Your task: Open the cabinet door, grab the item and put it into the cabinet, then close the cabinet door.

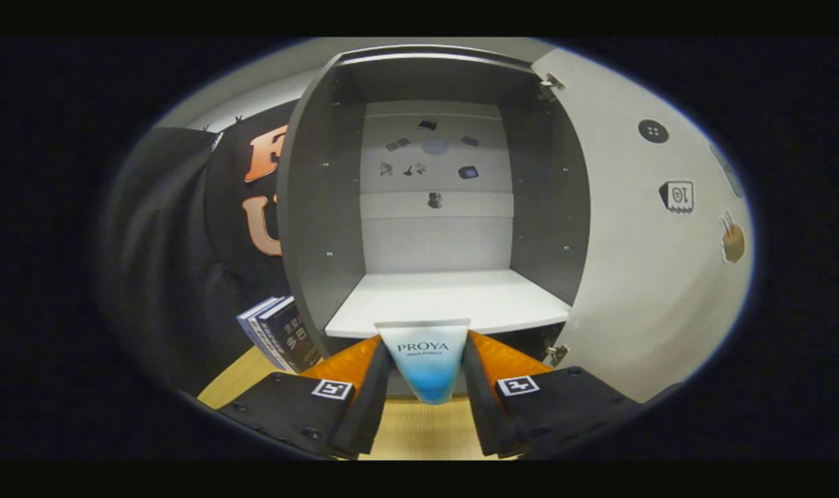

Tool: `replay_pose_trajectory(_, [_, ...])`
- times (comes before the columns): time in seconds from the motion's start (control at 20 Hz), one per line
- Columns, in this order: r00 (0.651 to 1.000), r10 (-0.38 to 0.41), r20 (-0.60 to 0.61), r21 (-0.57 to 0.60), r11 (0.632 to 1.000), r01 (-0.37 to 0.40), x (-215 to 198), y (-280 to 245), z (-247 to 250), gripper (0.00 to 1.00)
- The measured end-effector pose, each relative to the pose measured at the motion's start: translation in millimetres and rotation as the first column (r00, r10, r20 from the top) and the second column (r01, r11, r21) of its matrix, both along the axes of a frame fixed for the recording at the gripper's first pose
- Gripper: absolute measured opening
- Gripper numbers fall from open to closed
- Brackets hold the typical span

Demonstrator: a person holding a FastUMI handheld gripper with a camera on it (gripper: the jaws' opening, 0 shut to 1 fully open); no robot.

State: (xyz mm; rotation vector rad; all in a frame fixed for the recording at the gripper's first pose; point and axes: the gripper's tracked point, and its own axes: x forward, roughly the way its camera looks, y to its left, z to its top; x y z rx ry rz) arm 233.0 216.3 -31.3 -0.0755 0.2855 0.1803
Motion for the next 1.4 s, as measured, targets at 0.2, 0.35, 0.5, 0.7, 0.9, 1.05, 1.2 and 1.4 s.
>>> replay_pose_trajectory(0.2, [1.0, -0.024, 0.018, -0.025, 0.999, 0.024, 19, -2, 11, 0.62])
replay_pose_trajectory(0.35, [0.999, -0.04, 0.033, 0.006, 0.999, 0.04, 39, 0, 18, 0.62])
replay_pose_trajectory(0.5, [0.997, -0.066, 0.04, 0.009, 0.998, 0.065, 65, -3, 15, 0.62])
replay_pose_trajectory(0.7, [0.995, -0.095, -0.029, 0.024, 0.995, 0.096, 85, -10, -9, 0.62])
replay_pose_trajectory(0.9, [0.992, -0.125, -0.027, 0.034, 0.991, 0.126, 97, -15, -16, 0.67])
replay_pose_trajectory(1.05, [0.991, -0.131, 0.001, 0.052, 0.99, 0.13, 93, -14, -8, 0.94])
replay_pose_trajectory(1.2, [0.991, -0.123, 0.045, 0.048, 0.991, 0.121, 78, -11, 6, 0.99])
replay_pose_trajectory(1.4, [0.993, -0.086, 0.078, 0.05, 0.995, 0.082, 37, -4, 19, 0.99])
